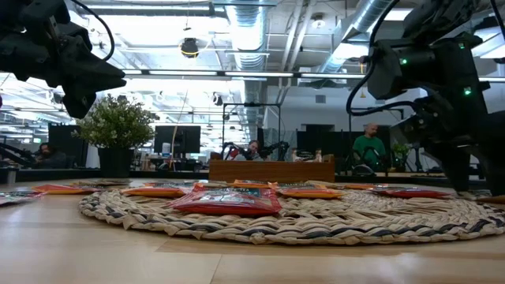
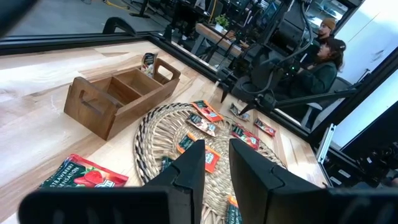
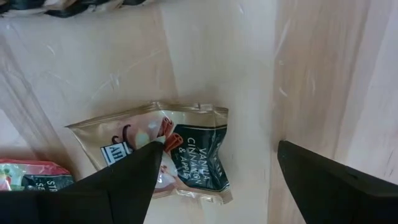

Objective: Pick & Place Tea
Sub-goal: Put the brown tea bag into the right section of the wooden organizer

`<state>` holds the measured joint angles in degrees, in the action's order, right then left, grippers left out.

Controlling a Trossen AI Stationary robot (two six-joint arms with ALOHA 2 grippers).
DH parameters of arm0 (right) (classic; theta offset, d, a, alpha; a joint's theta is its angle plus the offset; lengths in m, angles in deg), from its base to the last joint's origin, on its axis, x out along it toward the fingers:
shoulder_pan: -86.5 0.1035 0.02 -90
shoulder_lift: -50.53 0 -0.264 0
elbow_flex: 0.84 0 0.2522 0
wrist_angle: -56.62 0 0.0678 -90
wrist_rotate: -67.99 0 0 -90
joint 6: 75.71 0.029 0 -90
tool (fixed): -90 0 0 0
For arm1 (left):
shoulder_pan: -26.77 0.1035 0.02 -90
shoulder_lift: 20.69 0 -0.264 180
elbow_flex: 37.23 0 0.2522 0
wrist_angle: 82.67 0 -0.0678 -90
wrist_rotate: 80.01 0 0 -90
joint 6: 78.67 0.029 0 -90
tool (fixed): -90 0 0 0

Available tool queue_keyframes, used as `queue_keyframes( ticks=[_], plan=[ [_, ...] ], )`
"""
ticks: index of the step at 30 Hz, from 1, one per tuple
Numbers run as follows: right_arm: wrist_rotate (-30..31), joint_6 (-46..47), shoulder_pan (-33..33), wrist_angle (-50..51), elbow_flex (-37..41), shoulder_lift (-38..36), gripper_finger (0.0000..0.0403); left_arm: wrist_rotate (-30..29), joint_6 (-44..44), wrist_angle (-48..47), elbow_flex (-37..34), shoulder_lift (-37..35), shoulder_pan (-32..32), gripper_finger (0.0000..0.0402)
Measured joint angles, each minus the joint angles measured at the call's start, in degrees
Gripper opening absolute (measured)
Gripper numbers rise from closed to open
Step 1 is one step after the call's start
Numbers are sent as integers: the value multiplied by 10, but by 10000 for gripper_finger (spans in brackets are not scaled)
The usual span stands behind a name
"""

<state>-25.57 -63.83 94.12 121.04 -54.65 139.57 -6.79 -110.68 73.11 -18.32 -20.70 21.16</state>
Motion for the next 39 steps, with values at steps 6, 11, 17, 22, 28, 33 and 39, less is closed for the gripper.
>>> queue_keyframes(
  ticks=[6,11,17,22,28,33,39],
  plan=[
    [1,3,-2,-8,3,-20,279,0,0,0,0,0,0,65],
    [7,8,-3,-10,3,-25,239,0,0,0,0,0,0,65],
    [7,8,-3,-3,3,-25,176,0,0,0,0,0,0,65],
    [6,9,-3,-1,3,-25,125,0,0,0,0,0,0,65],
    [5,9,-3,0,3,-25,84,0,0,0,0,0,0,65],
    [6,12,-3,4,2,-25,67,0,0,0,0,0,0,65],
    [6,22,-3,35,0,-25,62,0,0,0,0,0,0,65]
  ],
)
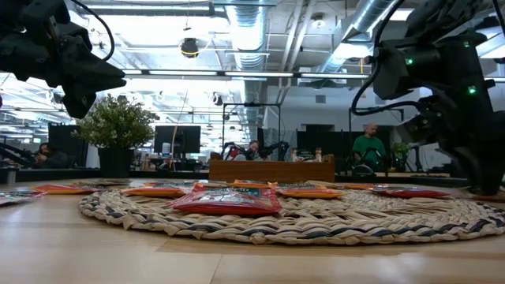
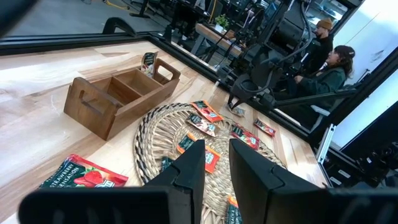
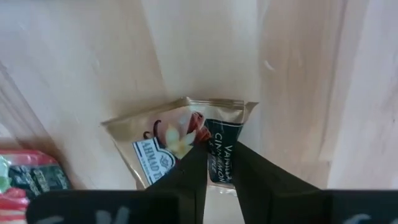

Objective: Pick & Place Tea
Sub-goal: Put the brown tea bag into the right section of the wooden organizer

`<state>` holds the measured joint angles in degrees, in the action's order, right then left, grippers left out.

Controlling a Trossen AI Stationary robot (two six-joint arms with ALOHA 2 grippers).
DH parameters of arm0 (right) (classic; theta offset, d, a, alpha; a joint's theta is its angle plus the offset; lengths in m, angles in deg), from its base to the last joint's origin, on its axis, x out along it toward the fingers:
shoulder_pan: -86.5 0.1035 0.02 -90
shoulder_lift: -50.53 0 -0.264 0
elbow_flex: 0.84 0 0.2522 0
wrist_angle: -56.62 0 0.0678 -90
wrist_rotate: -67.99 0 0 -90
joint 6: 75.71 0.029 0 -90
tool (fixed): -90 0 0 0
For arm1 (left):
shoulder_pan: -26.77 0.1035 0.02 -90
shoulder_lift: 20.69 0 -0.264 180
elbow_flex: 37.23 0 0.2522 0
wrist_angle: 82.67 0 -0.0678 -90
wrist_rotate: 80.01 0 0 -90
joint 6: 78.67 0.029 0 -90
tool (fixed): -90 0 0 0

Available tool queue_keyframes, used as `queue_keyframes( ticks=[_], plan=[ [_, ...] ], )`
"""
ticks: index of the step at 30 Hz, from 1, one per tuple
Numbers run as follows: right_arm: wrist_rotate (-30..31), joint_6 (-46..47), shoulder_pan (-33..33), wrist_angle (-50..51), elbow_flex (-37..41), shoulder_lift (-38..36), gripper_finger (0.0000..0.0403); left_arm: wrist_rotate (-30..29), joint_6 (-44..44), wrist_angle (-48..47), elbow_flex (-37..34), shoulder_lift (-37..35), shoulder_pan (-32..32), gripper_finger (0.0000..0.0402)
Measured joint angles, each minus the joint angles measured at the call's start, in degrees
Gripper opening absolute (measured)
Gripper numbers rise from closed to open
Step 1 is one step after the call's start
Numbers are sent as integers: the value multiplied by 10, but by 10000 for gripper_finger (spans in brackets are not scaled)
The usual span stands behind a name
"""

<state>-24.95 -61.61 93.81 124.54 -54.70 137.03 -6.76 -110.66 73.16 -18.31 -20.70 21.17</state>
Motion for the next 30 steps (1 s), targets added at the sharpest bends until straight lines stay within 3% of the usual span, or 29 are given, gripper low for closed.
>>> queue_keyframes(
  ticks=[14,23,30],
  plan=[
    [61,-6,0,47,-74,-1,60,0,1,0,0,0,0,65],
    [76,-18,0,72,-107,-1,5,0,7,0,0,0,0,65],
    [79,-21,0,89,-123,-1,3,0,7,0,0,0,0,65]
  ],
)
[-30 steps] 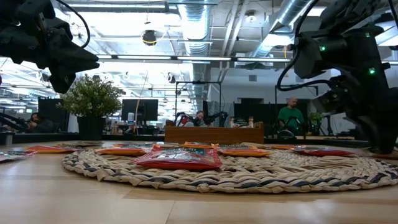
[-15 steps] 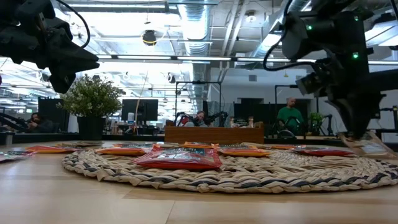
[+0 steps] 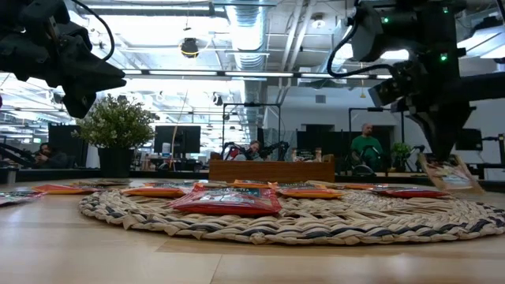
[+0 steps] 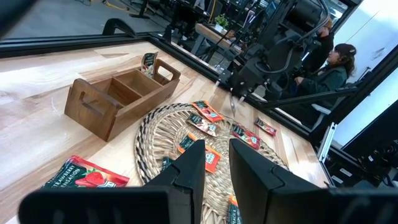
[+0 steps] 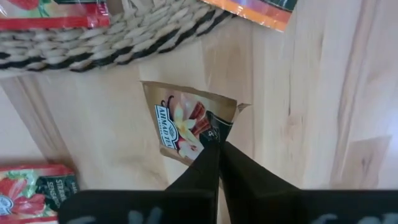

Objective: Pick & Place Tea
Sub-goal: Put the brown tea bag into the right section of the wooden organizer

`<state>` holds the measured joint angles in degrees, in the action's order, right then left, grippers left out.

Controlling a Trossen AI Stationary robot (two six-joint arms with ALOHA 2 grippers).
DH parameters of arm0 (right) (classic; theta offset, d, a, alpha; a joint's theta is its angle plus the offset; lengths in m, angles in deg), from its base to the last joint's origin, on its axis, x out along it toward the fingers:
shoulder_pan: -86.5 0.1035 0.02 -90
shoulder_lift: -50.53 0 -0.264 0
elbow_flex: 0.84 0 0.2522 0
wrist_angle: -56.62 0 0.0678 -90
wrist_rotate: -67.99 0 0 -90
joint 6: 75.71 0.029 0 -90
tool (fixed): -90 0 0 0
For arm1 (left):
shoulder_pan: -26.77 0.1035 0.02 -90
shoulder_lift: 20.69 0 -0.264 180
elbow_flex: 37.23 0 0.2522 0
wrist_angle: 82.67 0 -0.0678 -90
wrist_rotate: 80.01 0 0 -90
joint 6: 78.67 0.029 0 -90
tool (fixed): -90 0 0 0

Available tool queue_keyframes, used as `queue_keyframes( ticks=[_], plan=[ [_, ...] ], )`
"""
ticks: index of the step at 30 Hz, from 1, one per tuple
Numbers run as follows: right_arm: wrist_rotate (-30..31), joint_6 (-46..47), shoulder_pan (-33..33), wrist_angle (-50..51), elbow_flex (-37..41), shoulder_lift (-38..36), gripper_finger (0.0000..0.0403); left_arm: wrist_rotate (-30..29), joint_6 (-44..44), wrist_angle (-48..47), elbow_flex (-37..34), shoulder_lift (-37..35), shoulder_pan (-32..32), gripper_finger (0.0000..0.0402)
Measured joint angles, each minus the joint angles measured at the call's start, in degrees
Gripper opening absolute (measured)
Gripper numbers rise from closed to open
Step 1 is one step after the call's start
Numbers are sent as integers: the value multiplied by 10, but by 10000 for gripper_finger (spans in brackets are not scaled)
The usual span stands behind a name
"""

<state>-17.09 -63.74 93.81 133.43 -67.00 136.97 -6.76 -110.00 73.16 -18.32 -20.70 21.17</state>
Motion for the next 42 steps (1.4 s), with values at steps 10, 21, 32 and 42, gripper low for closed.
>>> queue_keyframes(
  ticks=[10,21,32,42],
  plan=[
    [100,0,2,106,-114,0,3,0,0,0,0,0,0,65],
    [243,-86,-49,2,-248,0,1,0,11,0,0,0,0,65],
    [316,-168,-104,-117,-257,2,0,0,15,-2,0,0,0,65],
    [317,-166,-140,-121,-258,70,0,0,18,-2,0,0,0,65]
  ],
)
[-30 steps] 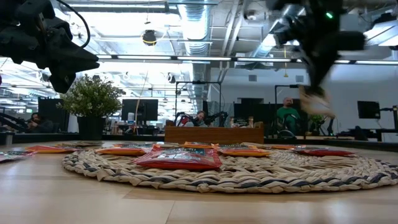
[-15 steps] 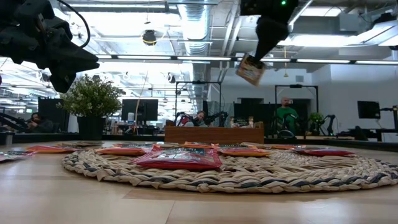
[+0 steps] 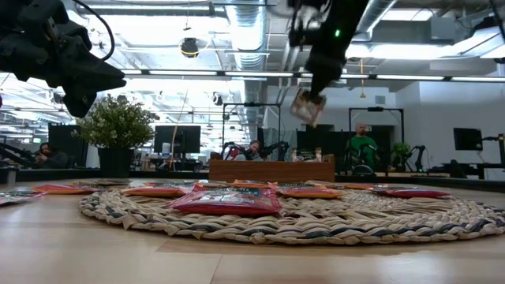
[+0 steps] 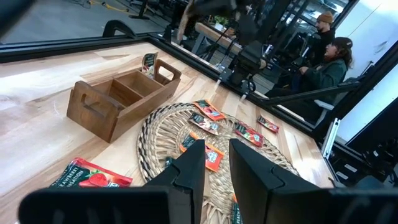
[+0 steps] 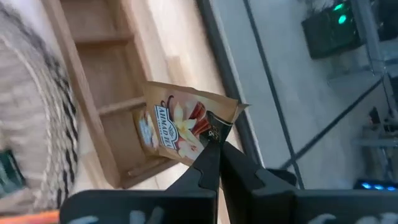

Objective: Pick & Place Tea
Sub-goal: Put the brown tea bag into the right section of the wooden organizer

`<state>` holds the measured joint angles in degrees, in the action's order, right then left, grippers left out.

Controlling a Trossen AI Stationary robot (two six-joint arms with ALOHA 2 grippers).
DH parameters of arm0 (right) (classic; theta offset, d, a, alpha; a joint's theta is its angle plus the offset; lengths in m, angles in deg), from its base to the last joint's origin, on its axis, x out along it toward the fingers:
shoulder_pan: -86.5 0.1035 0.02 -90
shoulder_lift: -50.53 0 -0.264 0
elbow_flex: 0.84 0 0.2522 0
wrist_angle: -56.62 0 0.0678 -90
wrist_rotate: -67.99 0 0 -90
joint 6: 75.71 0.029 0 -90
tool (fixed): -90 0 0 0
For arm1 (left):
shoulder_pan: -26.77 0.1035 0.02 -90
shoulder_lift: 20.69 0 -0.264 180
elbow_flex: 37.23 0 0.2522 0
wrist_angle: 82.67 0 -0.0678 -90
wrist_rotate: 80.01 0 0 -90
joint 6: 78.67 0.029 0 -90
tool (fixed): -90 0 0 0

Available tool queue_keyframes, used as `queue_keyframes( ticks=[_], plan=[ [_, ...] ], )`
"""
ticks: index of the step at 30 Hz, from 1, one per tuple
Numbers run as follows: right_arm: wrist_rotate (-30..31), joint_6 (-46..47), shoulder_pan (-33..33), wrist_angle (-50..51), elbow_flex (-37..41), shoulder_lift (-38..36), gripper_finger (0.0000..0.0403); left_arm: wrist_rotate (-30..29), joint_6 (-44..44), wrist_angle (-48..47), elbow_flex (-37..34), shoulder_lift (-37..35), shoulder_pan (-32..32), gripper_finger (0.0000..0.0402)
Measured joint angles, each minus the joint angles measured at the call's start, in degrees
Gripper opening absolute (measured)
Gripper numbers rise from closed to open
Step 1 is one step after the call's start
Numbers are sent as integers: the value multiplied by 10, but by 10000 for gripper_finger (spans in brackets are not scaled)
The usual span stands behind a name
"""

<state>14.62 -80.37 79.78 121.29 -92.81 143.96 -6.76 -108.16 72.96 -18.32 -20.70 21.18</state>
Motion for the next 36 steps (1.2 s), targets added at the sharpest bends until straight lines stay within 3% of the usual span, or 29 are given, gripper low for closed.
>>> queue_keyframes(
  ticks=[11,24,36],
  plan=[
    [58,-13,0,-3,0,90,0,0,1,0,0,0,0,65],
    [69,-17,4,-4,1,138,0,0,3,0,0,0,0,65],
    [69,-3,-2,-5,1,139,0,0,3,0,0,0,0,65]
  ],
)
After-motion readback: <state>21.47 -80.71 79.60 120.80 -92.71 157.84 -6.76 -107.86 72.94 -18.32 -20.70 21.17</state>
